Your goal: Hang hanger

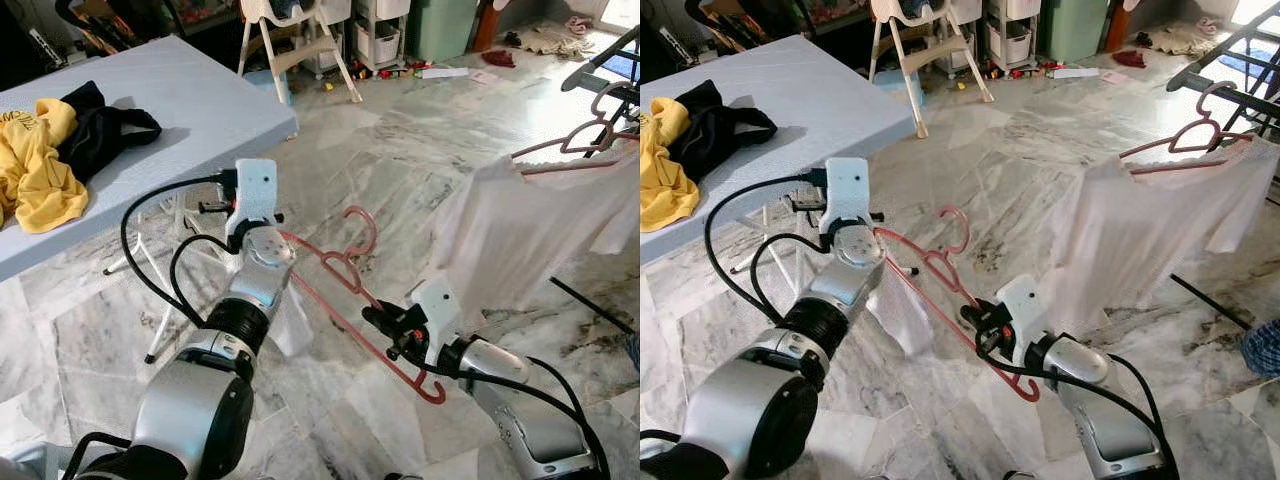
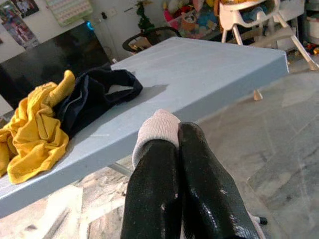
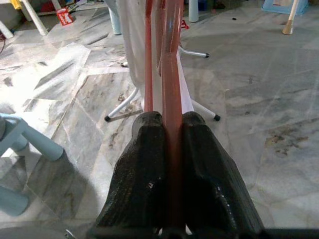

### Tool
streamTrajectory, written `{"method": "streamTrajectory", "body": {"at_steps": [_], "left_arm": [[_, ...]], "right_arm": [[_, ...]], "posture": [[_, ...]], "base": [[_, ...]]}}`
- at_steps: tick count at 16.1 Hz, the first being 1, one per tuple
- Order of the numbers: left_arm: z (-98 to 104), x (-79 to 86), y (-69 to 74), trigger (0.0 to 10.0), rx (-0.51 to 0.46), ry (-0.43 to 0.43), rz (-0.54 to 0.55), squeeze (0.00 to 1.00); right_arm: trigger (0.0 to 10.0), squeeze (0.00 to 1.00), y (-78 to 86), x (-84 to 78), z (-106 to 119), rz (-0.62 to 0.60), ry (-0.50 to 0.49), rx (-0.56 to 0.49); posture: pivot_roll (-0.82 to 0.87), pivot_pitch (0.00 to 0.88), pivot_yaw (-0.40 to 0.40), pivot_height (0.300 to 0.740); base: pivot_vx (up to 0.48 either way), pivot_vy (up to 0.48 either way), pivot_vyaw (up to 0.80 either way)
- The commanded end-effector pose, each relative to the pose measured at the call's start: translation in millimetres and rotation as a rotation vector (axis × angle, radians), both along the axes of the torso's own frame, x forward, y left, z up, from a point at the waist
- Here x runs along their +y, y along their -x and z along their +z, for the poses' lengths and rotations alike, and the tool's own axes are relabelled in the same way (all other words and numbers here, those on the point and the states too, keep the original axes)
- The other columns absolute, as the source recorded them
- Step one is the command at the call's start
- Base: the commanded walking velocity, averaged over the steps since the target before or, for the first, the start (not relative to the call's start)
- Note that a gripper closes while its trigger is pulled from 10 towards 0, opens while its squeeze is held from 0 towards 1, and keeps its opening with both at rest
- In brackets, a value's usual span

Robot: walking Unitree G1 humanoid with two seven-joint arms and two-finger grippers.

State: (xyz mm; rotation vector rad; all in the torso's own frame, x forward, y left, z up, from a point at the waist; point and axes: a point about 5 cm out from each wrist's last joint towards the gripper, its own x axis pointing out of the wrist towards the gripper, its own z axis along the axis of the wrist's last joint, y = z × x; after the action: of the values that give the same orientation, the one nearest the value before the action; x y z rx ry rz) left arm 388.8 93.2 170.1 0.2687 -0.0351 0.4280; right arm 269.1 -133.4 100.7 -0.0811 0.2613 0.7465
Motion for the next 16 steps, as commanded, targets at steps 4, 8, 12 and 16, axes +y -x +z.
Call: {"method": "streamTrajectory", "body": {"at_steps": [4, 8, 12, 16], "left_arm": [[-0.7, -7.0, 0.9, 10.0, 0.004, -0.028, -0.039, 0.00], [-4.1, -15.9, 2.1, 10.0, 0.013, -0.036, -0.122, 0.00], [-3.4, -21.0, 6.3, 10.0, -0.004, -0.052, -0.121, 0.00], [-11.3, -22.6, 17.4, 10.0, -0.014, -0.084, -0.107, 0.00]], "right_arm": [[10.0, 0.00, 9.1, 6.4, 1.9, 0.092, -0.049, 0.022], [10.0, 0.00, 15.2, 8.7, 3.7, 0.163, -0.085, 0.045], [10.0, 0.00, -7.2, 0.2, 6.6, -0.002, -0.061, -0.021], [10.0, 0.00, -25.5, 1.8, 9.3, -0.095, -0.036, -0.074]], "posture": [[-0.17, 0.097, 0.128, 0.740], [-0.17, 0.097, 0.134, 0.740], [-0.16, 0.097, 0.136, 0.740], [-0.15, 0.093, 0.137, 0.740]], "base": [[0.000, 0.000, 0.00], [0.000, 0.000, 0.00], [0.000, 0.000, 0.00], [0.000, 0.000, 0.00]]}}
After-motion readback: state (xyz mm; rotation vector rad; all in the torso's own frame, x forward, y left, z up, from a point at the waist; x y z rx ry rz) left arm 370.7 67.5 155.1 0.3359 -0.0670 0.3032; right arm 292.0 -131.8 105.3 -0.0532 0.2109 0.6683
